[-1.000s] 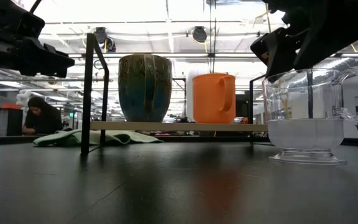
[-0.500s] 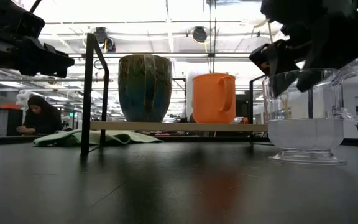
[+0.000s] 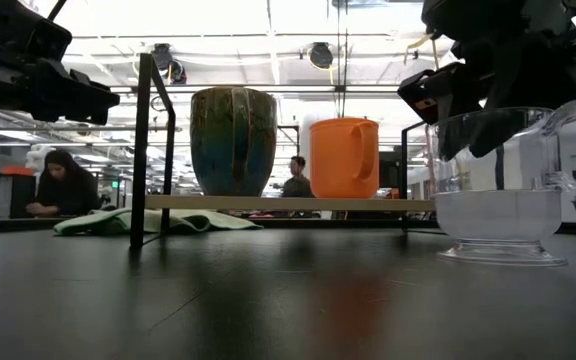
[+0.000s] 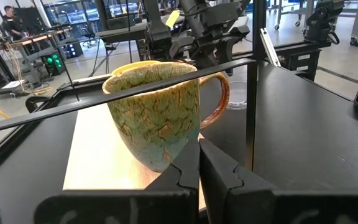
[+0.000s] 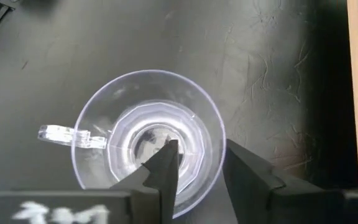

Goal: Stack small to large cups/mugs on shelf
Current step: Put the transparent mug on the shelf

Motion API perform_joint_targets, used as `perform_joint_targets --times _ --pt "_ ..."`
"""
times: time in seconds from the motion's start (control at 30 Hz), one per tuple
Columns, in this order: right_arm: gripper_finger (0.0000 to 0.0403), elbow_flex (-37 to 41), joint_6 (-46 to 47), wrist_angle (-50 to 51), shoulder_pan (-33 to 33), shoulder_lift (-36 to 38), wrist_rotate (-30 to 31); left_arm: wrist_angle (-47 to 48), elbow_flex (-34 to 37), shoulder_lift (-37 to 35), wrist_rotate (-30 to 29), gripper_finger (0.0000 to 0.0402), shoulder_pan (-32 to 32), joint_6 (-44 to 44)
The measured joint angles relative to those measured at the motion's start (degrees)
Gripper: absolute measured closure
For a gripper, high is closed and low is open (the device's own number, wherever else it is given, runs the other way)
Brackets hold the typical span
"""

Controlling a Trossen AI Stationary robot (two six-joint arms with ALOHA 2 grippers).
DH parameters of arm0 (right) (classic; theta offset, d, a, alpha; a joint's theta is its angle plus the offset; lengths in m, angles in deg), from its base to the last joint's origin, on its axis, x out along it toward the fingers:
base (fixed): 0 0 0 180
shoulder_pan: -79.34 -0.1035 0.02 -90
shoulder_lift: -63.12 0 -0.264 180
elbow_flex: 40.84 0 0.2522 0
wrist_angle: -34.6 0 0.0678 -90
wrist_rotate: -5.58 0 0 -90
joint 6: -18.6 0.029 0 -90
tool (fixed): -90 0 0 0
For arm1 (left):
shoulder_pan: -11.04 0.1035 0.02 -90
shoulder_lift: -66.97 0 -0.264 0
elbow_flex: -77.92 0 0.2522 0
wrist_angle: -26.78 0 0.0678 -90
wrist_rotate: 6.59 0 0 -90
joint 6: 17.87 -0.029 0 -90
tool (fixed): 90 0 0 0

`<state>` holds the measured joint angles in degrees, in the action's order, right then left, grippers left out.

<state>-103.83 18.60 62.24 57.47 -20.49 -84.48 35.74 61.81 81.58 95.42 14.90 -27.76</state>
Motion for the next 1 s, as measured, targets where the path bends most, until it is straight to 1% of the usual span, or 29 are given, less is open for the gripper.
perform_joint_targets --times 0.17,0.33,0.47,0.67,0.83,0.93,1.0 --pt "0.0322 0.00 -1.34 -1.14 0.06 0.00 0.13 0.00 0.00 0.00 0.02 0.0399 0.02 0.04" --pt "0.0362 0.00 -1.33 -2.11 0.15 0.00 0.20 0.04 0.00 0.00 0.04 0.0391 0.01 0.21" --pt "0.0397 0.00 -1.17 -2.11 0.17 0.00 0.20 0.17 0.00 0.00 0.05 0.0399 0.02 0.40" --pt "0.0400 0.00 -0.93 -2.11 0.17 0.00 0.21 0.20 0.00 0.00 0.07 0.0389 0.01 1.01" --pt "0.0402 0.00 -1.67 -2.46 0.17 0.02 0.22 0.24 0.00 0.00 0.07 0.0399 0.00 1.03" --pt "0.0402 -1.56 -1.46 -0.52 0.75 0.00 0.21 0.24 0.00 0.00 0.07 0.0394 0.00 1.11" --pt "0.0402 -3.93 -0.84 2.70 1.26 0.03 0.24 0.24 0.00 -0.01 0.07 0.0387 0.01 1.20"
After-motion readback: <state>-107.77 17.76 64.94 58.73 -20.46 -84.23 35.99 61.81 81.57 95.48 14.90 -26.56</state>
